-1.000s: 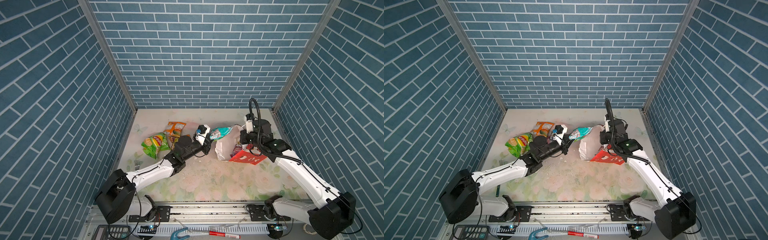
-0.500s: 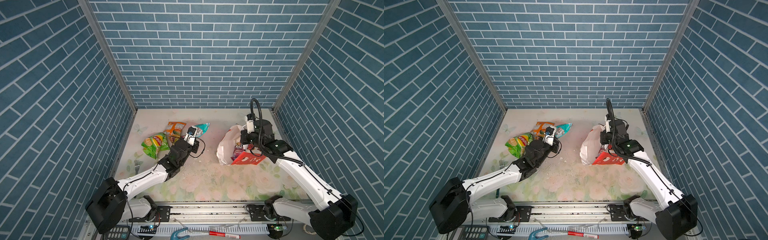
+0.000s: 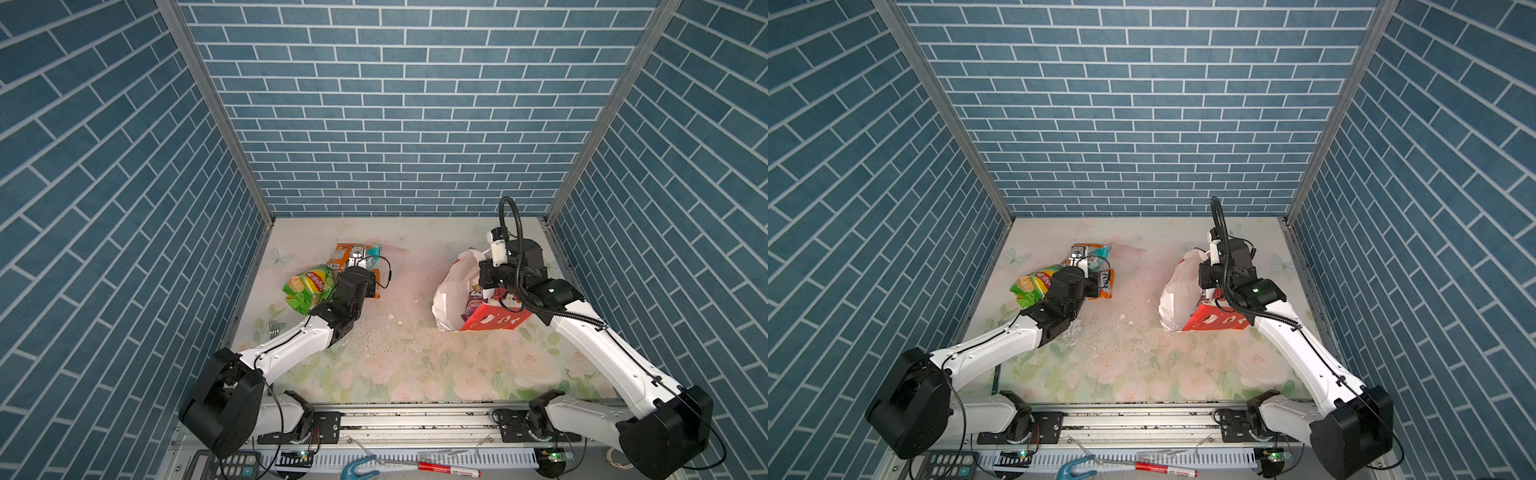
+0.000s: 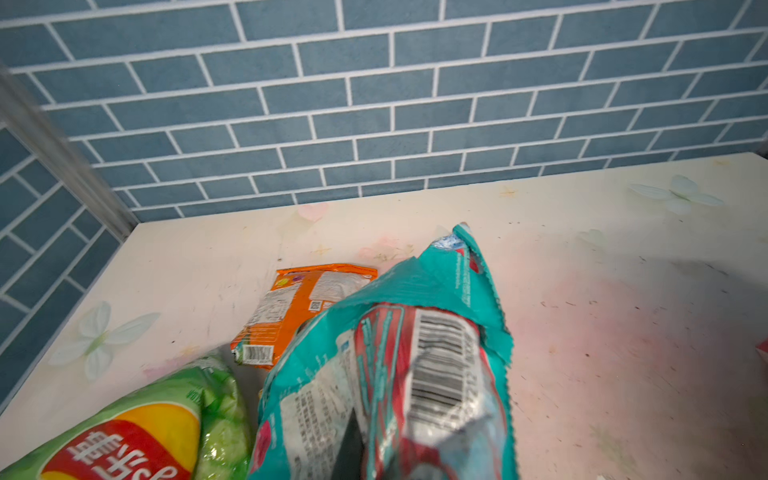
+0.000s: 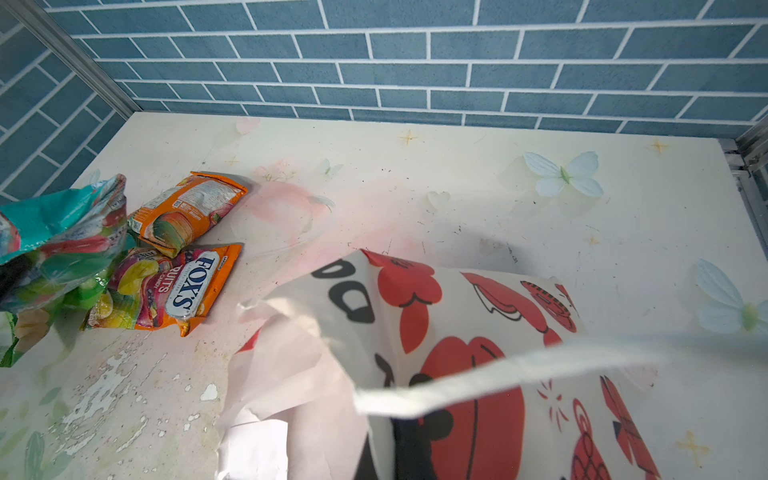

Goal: Take the snacks out of the paper bag

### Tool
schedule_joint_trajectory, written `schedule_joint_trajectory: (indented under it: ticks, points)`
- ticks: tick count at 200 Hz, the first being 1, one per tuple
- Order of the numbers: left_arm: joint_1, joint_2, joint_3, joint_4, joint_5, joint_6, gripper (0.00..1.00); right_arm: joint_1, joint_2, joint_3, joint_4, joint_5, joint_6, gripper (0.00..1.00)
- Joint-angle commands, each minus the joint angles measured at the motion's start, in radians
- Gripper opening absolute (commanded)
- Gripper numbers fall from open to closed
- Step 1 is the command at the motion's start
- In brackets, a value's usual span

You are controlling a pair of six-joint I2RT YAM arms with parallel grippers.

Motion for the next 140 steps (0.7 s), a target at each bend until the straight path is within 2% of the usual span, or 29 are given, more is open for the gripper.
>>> schedule_joint_trajectory:
  ticks: [1, 71, 95, 114, 140]
  points:
    - [0.025, -0.004, 0.047, -0.097, -0.060, -0.077, 0.00, -0.001, -0.002, -0.013, 0.024, -0.023, 0.004, 0.00]
    - [0.099, 0.056, 0.121, -0.260, -0.077, -0.165, 0.00, -0.001, -0.040, -0.043, 0.026, -0.035, 0.007, 0.00]
    - [0.117, 0.117, 0.188, -0.353, -0.131, -0.203, 0.00, -0.001, -0.038, -0.055, 0.027, -0.028, 0.010, 0.00]
    - [0.124, 0.160, 0.221, -0.363, -0.156, -0.213, 0.00, -0.001, -0.038, -0.063, 0.022, -0.018, 0.013, 0.00]
    - [0.129, 0.209, 0.264, -0.364, -0.133, -0.215, 0.00, 0.000, -0.041, -0.066, 0.020, -0.018, 0.015, 0.00]
